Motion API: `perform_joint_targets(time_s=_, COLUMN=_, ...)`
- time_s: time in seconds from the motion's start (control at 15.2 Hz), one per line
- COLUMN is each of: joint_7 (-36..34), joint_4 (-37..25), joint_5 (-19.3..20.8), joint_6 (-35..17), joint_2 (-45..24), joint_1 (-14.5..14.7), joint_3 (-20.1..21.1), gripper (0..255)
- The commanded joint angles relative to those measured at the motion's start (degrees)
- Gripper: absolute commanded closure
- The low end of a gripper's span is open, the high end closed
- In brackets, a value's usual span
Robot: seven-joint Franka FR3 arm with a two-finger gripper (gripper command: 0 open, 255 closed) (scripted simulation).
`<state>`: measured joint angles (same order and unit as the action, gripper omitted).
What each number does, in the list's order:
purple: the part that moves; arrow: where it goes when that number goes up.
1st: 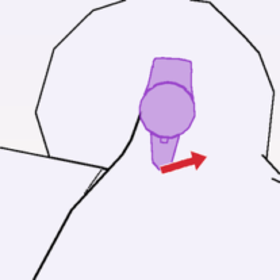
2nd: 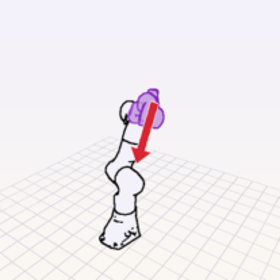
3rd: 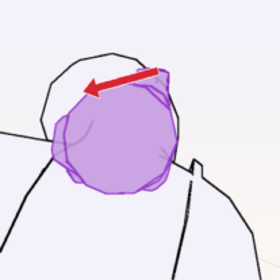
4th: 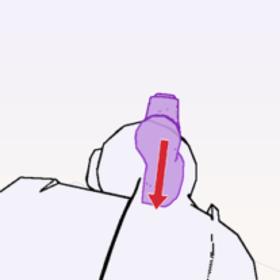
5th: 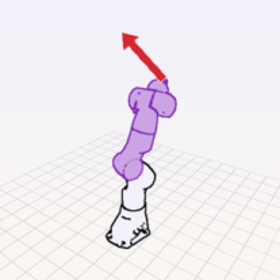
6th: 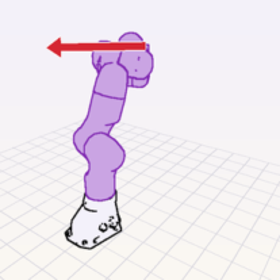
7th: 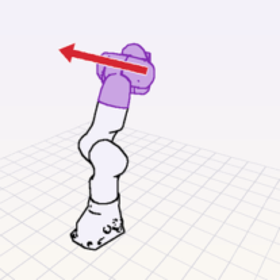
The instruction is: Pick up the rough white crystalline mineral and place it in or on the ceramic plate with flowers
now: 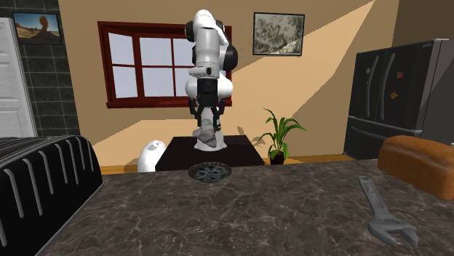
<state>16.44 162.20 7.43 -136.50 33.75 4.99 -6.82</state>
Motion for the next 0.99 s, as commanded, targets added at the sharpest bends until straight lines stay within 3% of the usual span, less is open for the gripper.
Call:
perform_joint_targets(time_s=0.0, joint_7=1.2, joint_4=1.0, joint_5=0.6, joint_6=-0.3, joint_2=0.8, joint_1=-0.8, joint_3=-1.0, gripper=255)
perform_joint_targets(time_s=0.92, joint_7=0.6, joint_4=5.7, joint_5=1.8, joint_6=-16.3, joint_2=-10.6, joint_1=-1.2, joint_3=-1.7, gripper=255)
